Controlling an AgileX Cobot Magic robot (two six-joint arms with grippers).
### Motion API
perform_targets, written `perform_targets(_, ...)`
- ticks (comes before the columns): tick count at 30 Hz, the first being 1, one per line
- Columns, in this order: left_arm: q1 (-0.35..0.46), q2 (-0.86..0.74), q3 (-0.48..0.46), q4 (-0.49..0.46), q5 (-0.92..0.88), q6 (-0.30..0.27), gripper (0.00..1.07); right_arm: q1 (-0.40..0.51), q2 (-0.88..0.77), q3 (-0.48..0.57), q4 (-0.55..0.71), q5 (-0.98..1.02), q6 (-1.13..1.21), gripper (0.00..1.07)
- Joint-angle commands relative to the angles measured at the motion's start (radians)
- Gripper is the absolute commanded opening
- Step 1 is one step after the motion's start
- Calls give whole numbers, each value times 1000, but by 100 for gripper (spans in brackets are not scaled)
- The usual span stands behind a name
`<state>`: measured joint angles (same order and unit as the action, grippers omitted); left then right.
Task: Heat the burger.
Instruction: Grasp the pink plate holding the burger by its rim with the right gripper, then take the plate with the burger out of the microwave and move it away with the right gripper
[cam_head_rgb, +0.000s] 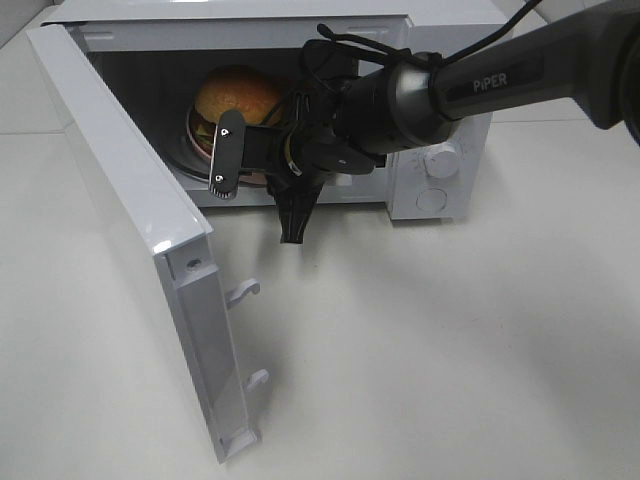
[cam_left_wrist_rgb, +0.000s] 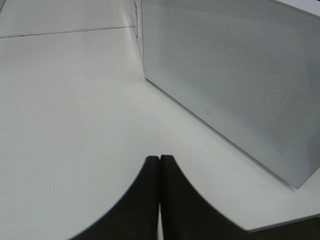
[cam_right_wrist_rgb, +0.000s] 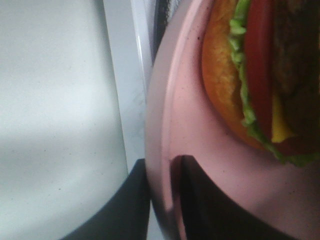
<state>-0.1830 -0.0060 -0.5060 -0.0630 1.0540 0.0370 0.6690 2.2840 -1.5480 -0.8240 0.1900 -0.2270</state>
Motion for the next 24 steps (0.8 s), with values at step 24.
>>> perform_targets(24,2,-20,3,-3,-13,0,0,-5,-106,12,219,126,-275,0)
